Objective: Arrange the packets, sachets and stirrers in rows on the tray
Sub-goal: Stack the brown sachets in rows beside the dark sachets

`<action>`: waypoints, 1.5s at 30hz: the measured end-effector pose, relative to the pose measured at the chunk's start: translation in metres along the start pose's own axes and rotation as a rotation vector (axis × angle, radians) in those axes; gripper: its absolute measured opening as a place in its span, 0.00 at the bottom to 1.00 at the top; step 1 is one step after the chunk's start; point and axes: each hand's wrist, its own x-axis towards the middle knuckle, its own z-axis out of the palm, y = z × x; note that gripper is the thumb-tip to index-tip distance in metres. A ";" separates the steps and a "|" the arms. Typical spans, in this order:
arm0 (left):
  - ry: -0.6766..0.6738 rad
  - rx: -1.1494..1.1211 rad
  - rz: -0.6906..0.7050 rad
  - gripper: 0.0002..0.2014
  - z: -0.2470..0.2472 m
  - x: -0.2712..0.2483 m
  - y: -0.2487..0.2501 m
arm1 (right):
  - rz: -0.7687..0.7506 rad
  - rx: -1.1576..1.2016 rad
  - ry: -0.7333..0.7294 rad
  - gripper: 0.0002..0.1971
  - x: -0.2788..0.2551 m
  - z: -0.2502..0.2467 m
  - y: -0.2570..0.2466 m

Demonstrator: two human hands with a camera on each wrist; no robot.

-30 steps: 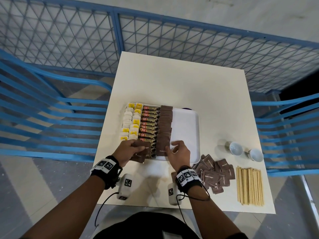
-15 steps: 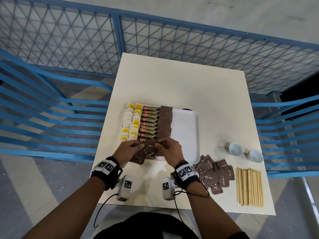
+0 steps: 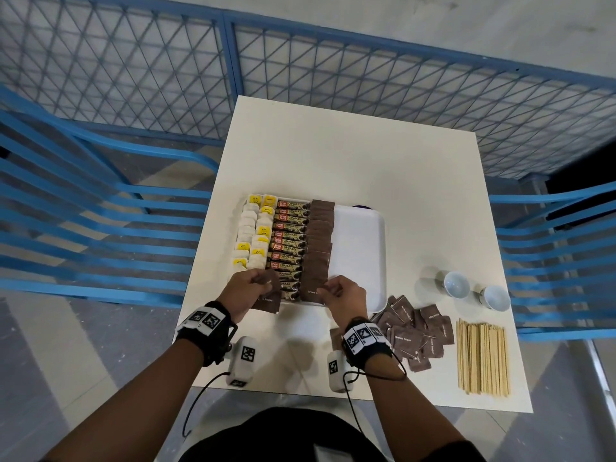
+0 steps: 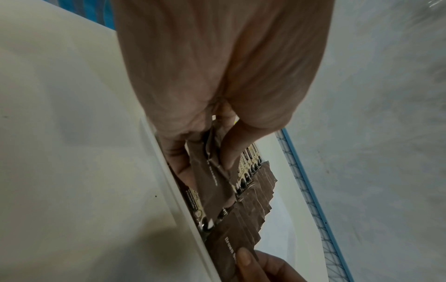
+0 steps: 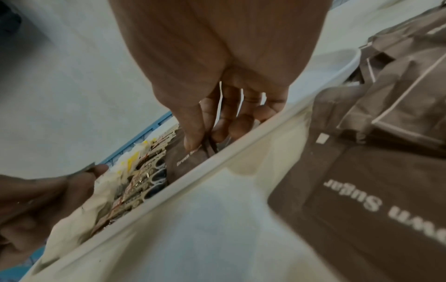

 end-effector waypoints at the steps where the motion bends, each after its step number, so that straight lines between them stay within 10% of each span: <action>1: -0.001 0.002 0.004 0.15 -0.001 0.000 -0.001 | 0.010 -0.012 0.003 0.08 0.001 0.002 0.000; 14: -0.034 -0.072 0.030 0.10 0.004 -0.015 0.014 | -0.026 0.045 0.114 0.07 -0.008 -0.004 -0.008; 24: -0.013 -0.009 0.111 0.06 0.009 -0.013 0.013 | -0.203 0.015 -0.215 0.13 -0.008 0.018 -0.053; 39: -0.122 -0.259 0.090 0.20 0.002 -0.017 0.016 | -0.006 0.305 -0.100 0.09 -0.008 0.023 -0.049; 45: -0.095 -0.034 0.051 0.09 0.006 -0.020 0.015 | 0.006 0.323 -0.133 0.04 -0.009 0.014 -0.051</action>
